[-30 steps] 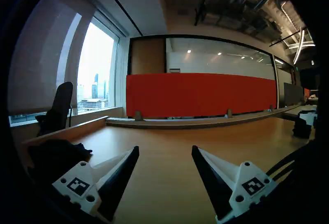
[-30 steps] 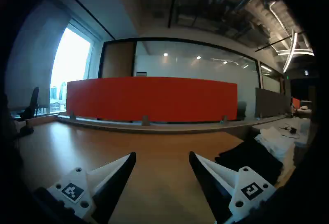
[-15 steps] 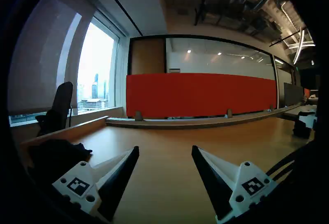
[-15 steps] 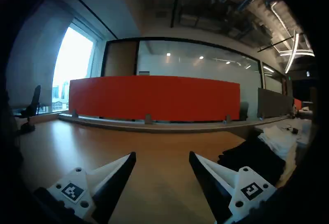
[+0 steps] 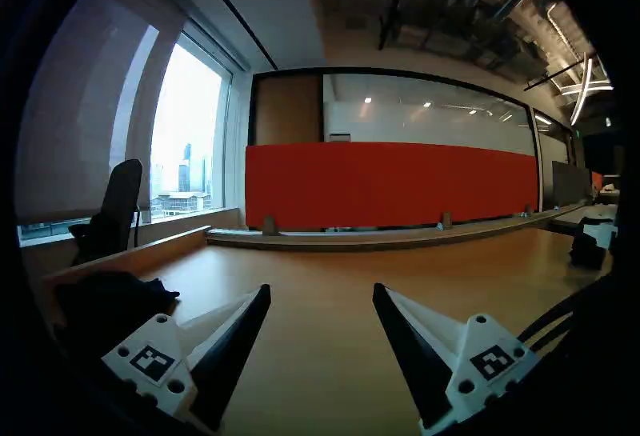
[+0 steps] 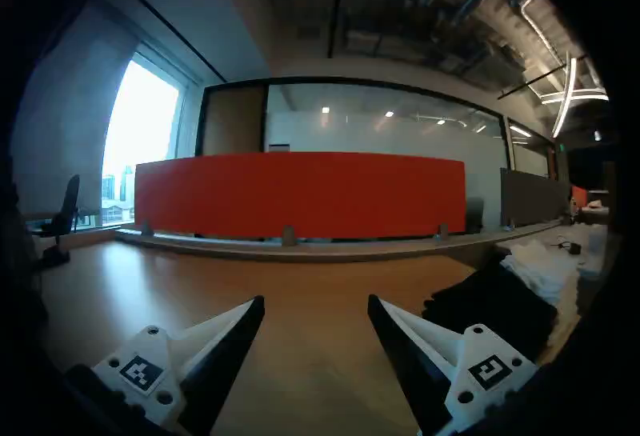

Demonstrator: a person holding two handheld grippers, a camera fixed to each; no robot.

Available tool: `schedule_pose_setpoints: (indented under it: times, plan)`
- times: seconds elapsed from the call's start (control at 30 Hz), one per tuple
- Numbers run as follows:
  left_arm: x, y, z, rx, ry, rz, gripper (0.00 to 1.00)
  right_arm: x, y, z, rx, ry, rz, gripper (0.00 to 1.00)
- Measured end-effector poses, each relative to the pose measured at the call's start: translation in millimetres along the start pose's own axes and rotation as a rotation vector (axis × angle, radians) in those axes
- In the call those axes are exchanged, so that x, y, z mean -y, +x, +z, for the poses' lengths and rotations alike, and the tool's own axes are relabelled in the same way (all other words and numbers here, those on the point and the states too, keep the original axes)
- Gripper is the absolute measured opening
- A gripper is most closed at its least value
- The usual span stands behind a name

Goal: Fold towel

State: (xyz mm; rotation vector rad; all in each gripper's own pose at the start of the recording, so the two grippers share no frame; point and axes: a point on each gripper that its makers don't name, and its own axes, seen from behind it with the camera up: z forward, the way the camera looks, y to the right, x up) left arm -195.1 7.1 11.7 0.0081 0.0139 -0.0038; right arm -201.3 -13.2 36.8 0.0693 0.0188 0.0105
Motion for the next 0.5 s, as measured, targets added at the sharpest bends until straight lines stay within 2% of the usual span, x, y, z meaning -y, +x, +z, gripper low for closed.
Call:
schedule_pose_setpoints:
  times: [0.5]
  plan:
    - [-0.1, 0.4, -0.3, 0.0, 0.0, 0.0, 0.95, 4.8, 3.0, -4.7, -0.004, 0.015, 0.005, 1.0]
